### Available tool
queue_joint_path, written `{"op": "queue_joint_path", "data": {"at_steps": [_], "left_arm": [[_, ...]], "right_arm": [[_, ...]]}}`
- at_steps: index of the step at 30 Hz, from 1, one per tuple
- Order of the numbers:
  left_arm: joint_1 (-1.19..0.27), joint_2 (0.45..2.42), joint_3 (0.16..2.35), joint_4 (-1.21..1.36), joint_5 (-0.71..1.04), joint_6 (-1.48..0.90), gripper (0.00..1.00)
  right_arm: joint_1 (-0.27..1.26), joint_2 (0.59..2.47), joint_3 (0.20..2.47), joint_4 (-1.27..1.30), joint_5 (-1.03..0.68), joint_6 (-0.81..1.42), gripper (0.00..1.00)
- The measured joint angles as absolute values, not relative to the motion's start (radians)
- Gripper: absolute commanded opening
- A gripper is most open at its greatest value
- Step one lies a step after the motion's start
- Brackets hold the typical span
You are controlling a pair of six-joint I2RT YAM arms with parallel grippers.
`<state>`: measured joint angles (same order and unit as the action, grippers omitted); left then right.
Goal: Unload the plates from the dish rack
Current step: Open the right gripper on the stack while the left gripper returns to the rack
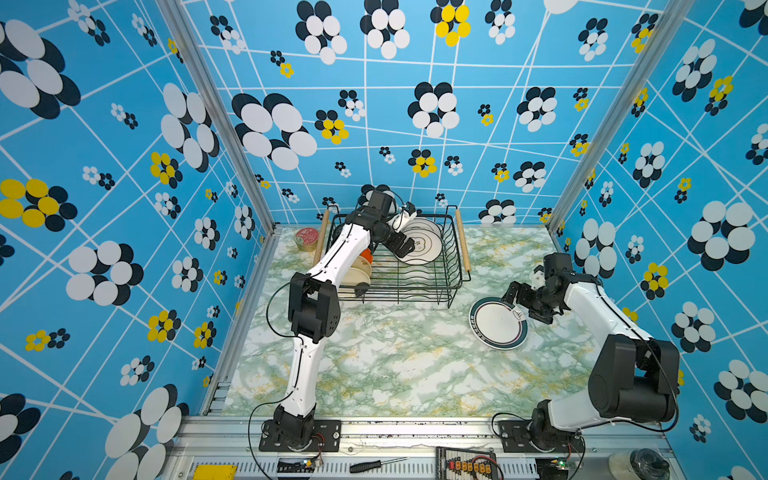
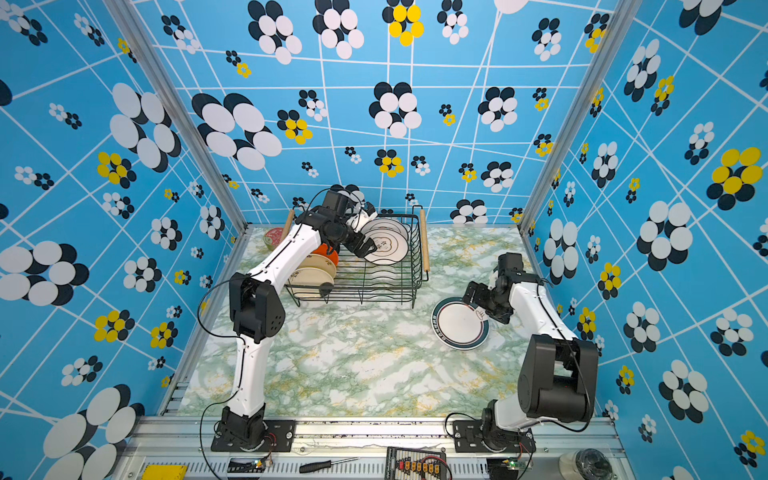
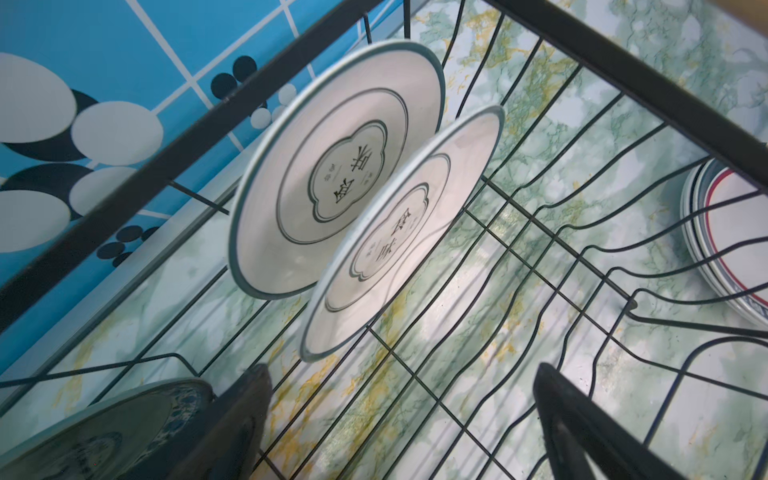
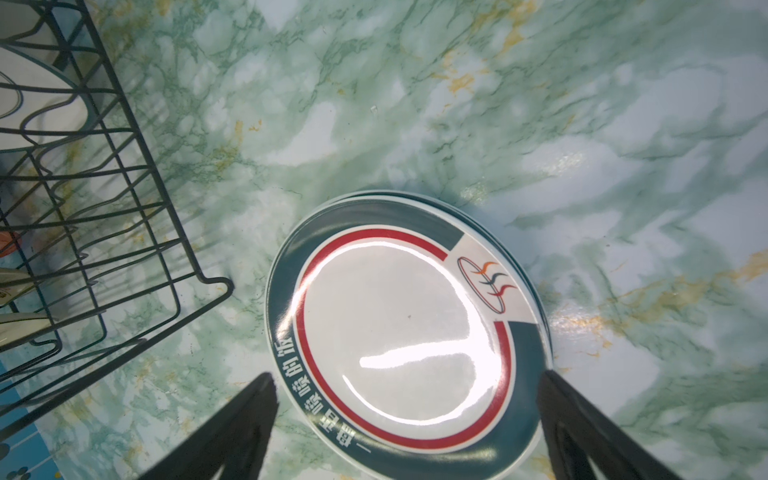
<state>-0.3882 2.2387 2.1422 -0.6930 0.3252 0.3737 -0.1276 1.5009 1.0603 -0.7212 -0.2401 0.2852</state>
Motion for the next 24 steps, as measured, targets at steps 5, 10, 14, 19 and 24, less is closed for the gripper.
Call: {"op": "queue_joint_path", "data": {"at_steps": [5,10,14,19,24], "left_arm": [[-0.395,2.239,2.118,-0.656,0.325,0.406,0.99],[-0.385,2.244,2.168,-0.63,0.327,0.412,0.99],[-0.373,2.255,2.191,-0.621,0.342,0.412,0.99],[-0.36,2.299,2.24,-0.629,0.382,0.413,0.99],[-0.355,2.324,2.248,-0.628,0.408,0.42,0.99]], "right_arm": [[-0.13,1.501,1.06,-0.722,-0.242,0.28,0.99],[-0.133,1.499,1.06,-0.722,-0.241,0.279,0.99],[-0.133,1.495,1.06,-0.722,-0.241,0.279,0.99],[-0.133,1.494,1.06,-0.722,-0.241,0.279,0.99],[-0.134,1.494,1.06,-0.722,-0.237,0.279,0.99]]}}
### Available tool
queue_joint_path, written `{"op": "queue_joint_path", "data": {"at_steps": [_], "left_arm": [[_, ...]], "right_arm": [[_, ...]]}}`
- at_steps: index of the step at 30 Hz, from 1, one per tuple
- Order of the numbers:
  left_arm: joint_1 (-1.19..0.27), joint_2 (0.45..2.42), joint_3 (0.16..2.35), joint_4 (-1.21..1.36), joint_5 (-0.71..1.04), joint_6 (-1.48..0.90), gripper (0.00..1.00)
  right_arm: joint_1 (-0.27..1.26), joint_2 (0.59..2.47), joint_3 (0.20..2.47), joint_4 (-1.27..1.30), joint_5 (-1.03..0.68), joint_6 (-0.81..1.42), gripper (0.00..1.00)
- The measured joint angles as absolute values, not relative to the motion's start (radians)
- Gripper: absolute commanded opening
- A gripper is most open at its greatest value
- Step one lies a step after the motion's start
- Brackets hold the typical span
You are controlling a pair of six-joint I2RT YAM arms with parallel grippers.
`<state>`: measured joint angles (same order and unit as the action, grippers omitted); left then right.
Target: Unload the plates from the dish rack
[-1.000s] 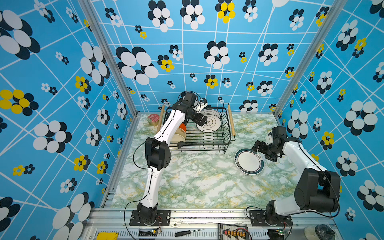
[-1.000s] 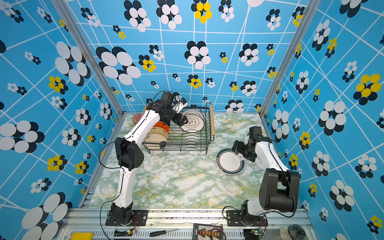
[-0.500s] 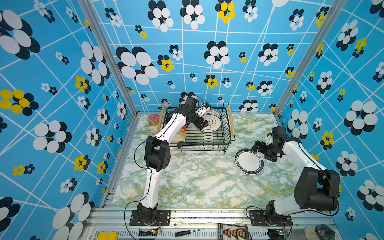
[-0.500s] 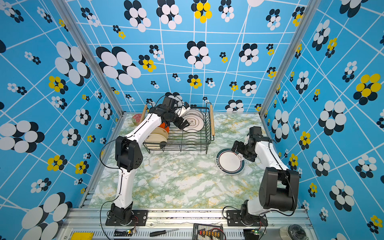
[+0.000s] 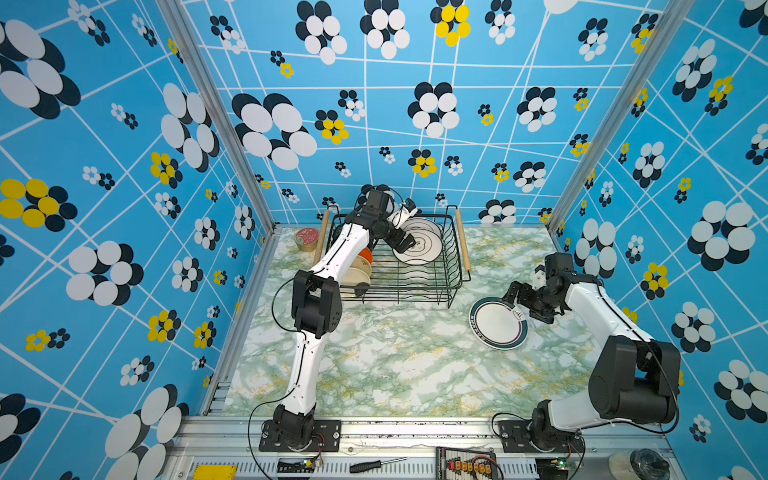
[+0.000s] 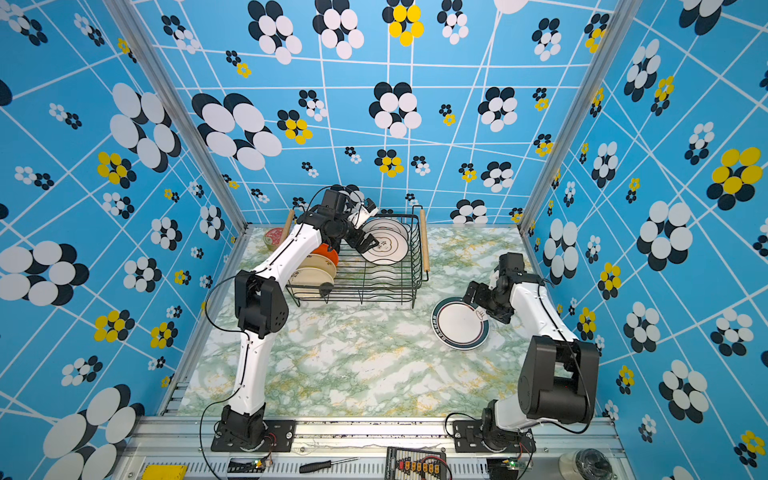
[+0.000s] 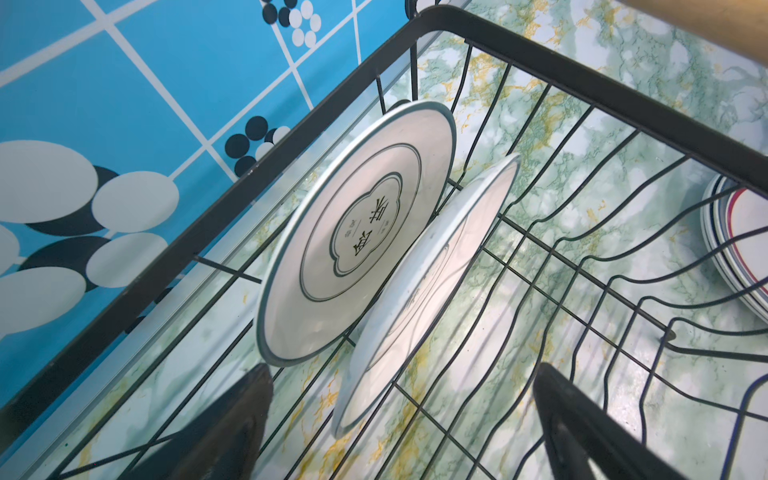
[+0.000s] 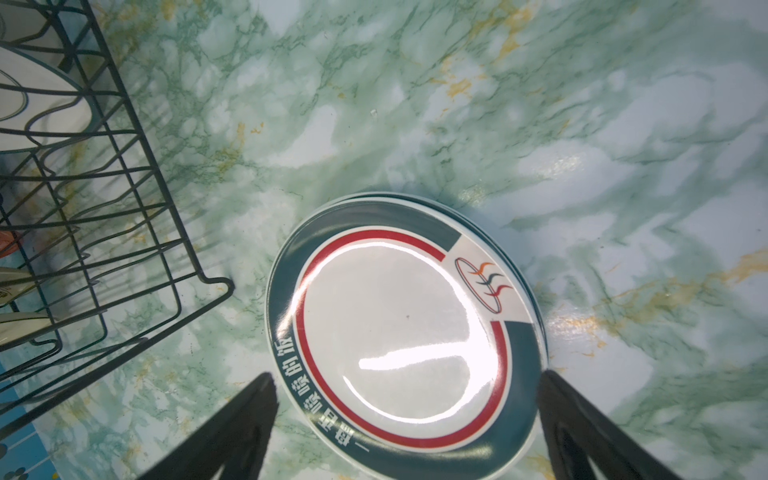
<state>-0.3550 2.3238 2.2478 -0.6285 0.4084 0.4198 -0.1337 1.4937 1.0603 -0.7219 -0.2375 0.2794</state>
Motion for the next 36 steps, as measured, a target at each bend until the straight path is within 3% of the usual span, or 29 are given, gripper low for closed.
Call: {"op": "queue_joint_path", "data": {"at_steps": [9,19,22,29,36], "left_arm": [[-0.354,2.394,2.321,-0.636,0.424,0.432,1.0],[-0.355,2.431,2.326,-0.636,0.439,0.446,0.89],[-0.354,2.434,2.33,-0.637,0.442,0.455,0.83],[-0.355,2.465,2.371,-0.651,0.45,0.471,0.59],[-0.354,2.471,2.373,-0.651,0.445,0.486,0.45]], "right_arm": [[-0.138,1.493,1.06,-0.722,-0.229,0.28,0.99],[-0.147,1.493,1.06,-0.723,-0.214,0.28,0.99],[-0.147,1.493,1.06,-0.723,-0.214,0.28,0.99],[-0.148,1.493,1.06,-0.723,-0.214,0.28,0.99],[-0.151,1.493,1.06,-0.724,-0.214,0.281,0.99]]}}
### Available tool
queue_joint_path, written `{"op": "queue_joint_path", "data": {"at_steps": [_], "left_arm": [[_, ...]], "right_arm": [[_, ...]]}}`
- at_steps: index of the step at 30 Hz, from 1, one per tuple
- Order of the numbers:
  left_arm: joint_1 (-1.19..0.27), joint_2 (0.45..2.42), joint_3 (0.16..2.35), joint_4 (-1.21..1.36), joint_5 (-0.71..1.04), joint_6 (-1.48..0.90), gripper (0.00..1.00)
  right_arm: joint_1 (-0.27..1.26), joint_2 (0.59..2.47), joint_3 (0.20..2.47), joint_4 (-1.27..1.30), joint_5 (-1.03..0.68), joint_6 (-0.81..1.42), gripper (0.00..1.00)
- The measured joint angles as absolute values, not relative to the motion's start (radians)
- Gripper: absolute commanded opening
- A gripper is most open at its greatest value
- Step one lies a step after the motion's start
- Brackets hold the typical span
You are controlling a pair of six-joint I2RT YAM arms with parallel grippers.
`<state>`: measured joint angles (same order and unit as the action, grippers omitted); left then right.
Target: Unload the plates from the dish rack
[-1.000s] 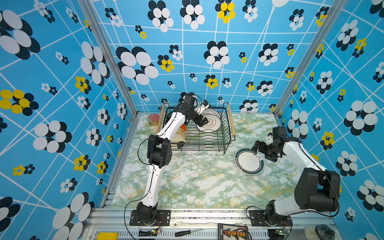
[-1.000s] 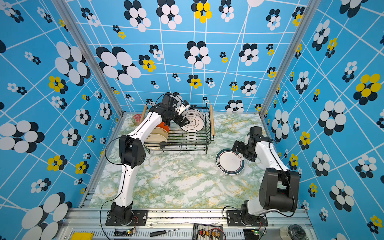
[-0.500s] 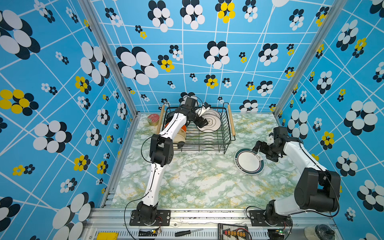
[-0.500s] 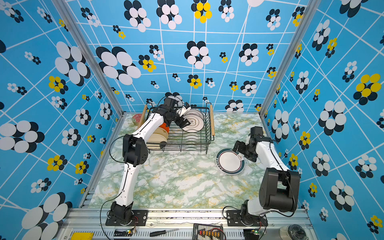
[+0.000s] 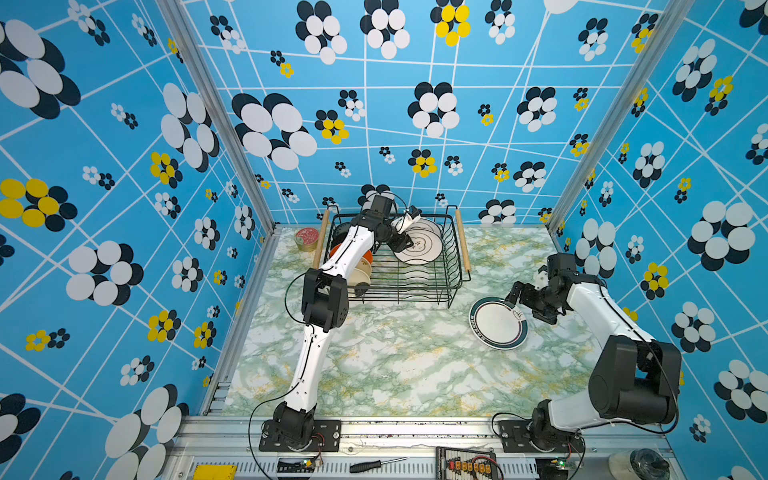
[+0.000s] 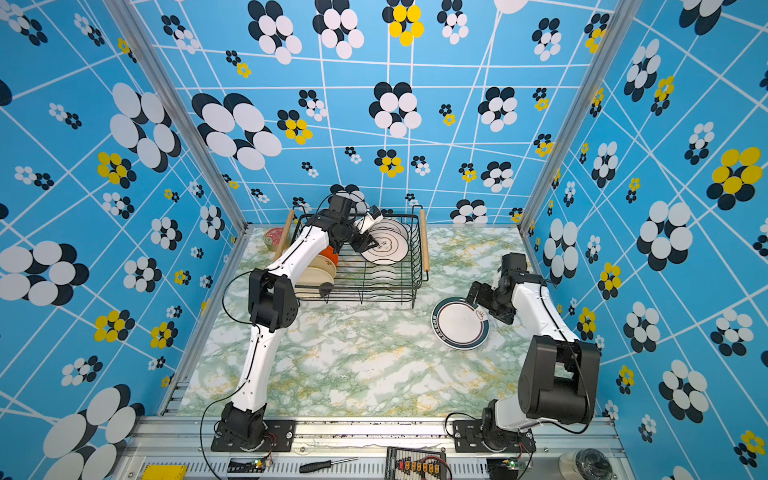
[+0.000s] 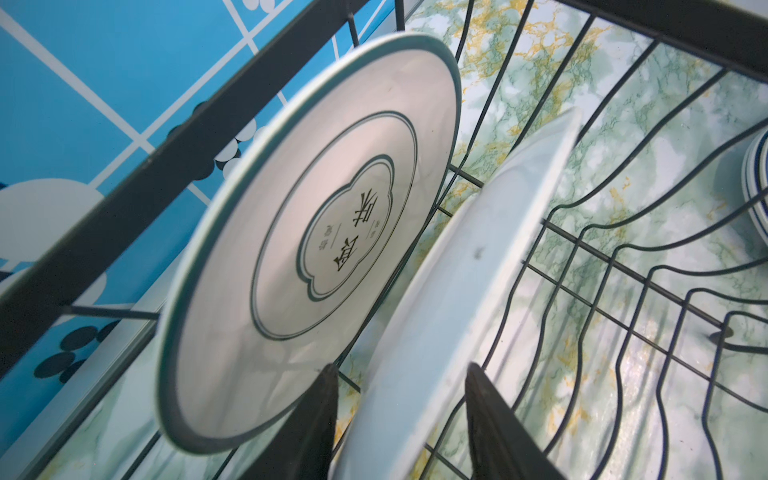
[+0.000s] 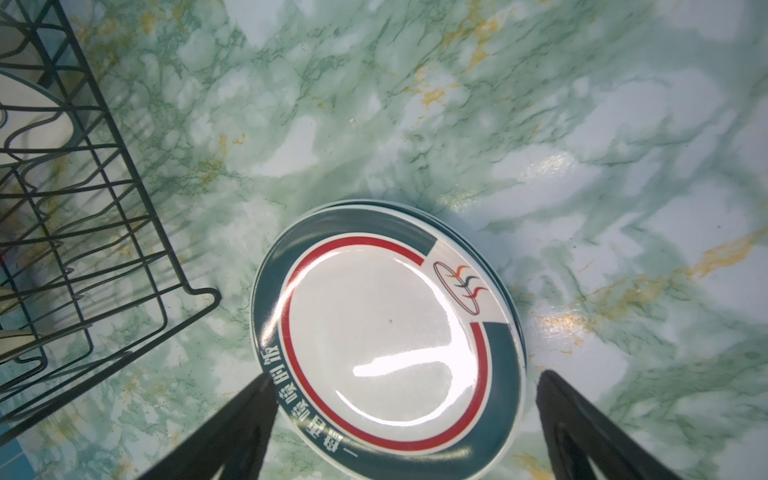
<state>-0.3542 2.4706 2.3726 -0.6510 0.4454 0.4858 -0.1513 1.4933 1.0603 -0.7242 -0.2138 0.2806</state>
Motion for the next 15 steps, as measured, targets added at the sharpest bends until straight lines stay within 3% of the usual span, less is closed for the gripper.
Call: {"op": "queue_joint_path", "data": {"at_steps": [3,15], "left_arm": [[-0.353,2.471,2.373,-0.652,0.445,0.493,0.35],[-0.353,2.479,2.376,-0.685,0.441,0.535,0.21]], "right_arm": [[-0.151,1.493,1.06,-0.724,-0.214,0.281,0.99],[-0.151,1.493,1.061,-0.725,-0.215,0.285,0.99]]}}
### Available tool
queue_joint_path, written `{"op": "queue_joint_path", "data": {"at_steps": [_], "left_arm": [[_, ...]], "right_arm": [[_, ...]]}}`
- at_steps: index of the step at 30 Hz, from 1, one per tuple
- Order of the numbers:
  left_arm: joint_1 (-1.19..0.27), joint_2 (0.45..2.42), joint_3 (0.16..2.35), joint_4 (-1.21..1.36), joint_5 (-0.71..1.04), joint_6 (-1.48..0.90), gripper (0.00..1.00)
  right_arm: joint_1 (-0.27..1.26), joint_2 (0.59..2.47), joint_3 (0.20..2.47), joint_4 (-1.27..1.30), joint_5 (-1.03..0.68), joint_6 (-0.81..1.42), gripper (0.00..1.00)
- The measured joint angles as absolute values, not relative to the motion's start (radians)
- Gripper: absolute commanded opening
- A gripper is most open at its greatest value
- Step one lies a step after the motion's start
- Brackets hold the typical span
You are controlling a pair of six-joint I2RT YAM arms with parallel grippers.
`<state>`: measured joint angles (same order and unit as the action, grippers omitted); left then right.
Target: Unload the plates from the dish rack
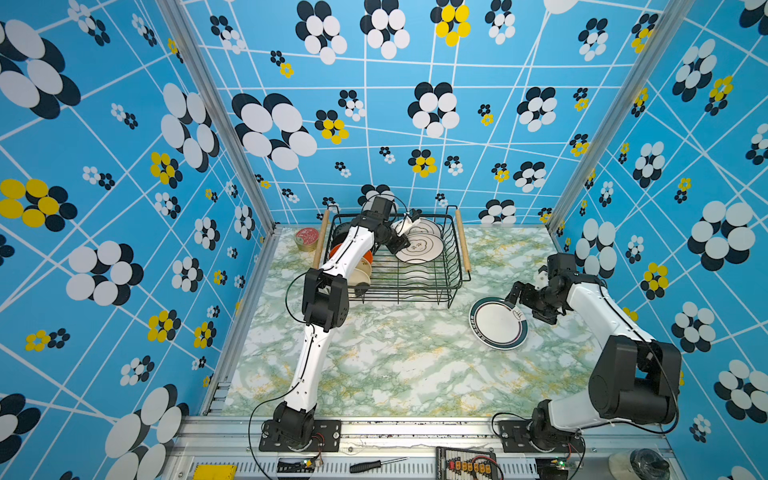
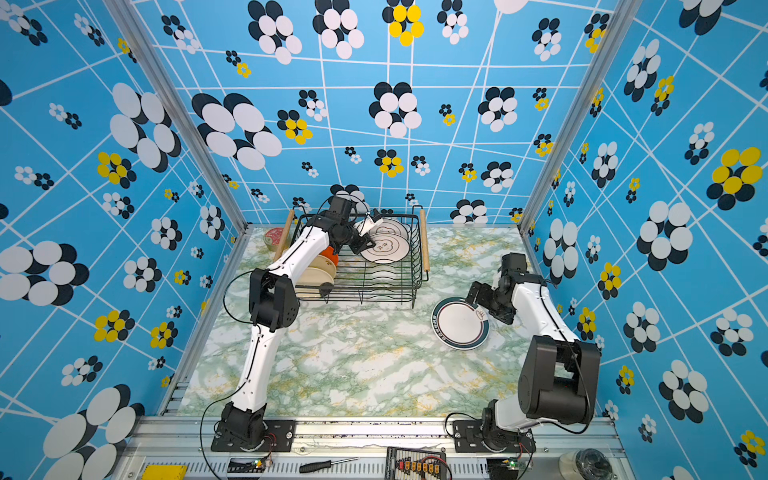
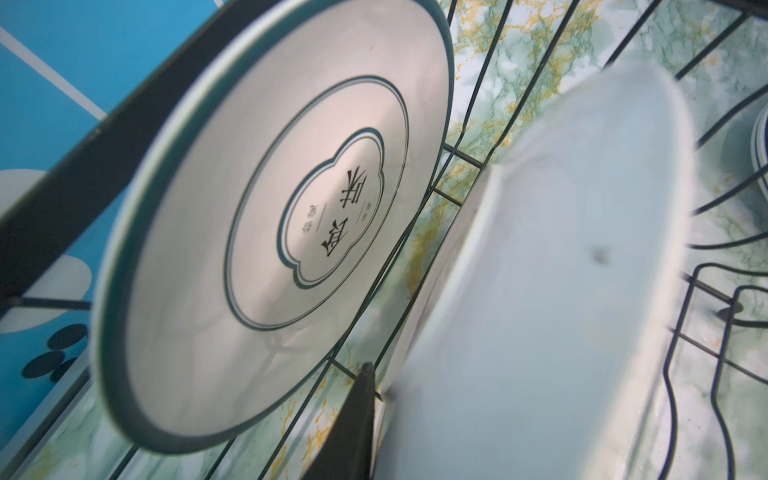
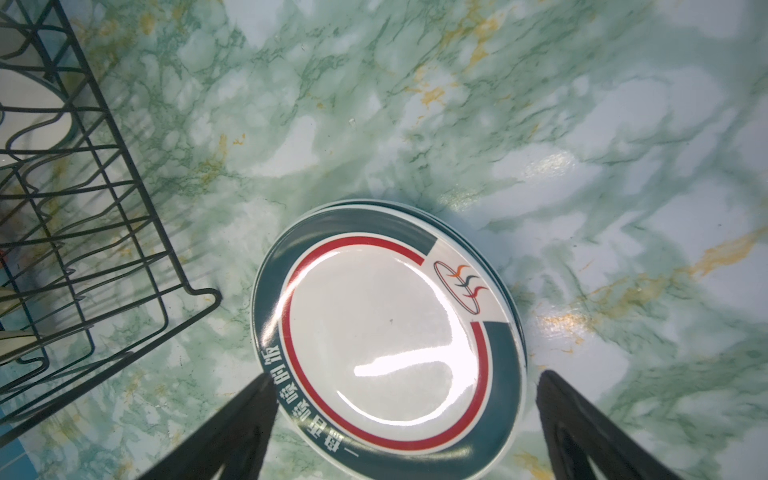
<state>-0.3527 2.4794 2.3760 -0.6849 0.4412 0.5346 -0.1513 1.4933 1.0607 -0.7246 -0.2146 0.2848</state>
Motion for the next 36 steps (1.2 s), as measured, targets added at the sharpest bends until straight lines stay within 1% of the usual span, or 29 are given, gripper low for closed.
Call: {"op": "queue_joint_path", "data": {"at_steps": [6,8,13,15,19,26,36], "left_arm": [[-0.346,2.48,2.378,-0.683,0.435,0.559,0.14],[-0.346,2.48,2.378,-0.685,0.445,0.571,0.1],[-0.347,2.479,2.385,-0.69,0.455,0.567,0.07],[-0.346,2.479,2.386,-0.694,0.456,0.569,0.03],[-0.346,2.477,2.386,-0.697,0.456,0.568,0.0],[-0.346,2.445,2.36,-0.721,0.45,0.54,0.0],[-0.346,2.289,2.185,-0.746,0.438,0.506,0.0]], "right_arm": [[-0.151,1.493,1.061,-0.725,-0.215,0.285,0.99],[-0.151,1.493,1.061,-0.725,-0.215,0.286,0.99],[-0.151,1.493,1.061,-0.725,-0.215,0.289,0.99],[-0.151,1.493,1.061,-0.725,-0.218,0.292,0.99],[-0.151,1.493,1.061,-0.725,-0.223,0.292,0.99],[-0.151,1.468,1.06,-0.725,-0.228,0.292,0.99],[-0.152,1.436,1.061,-0.725,-0.245,0.292,0.99]]}}
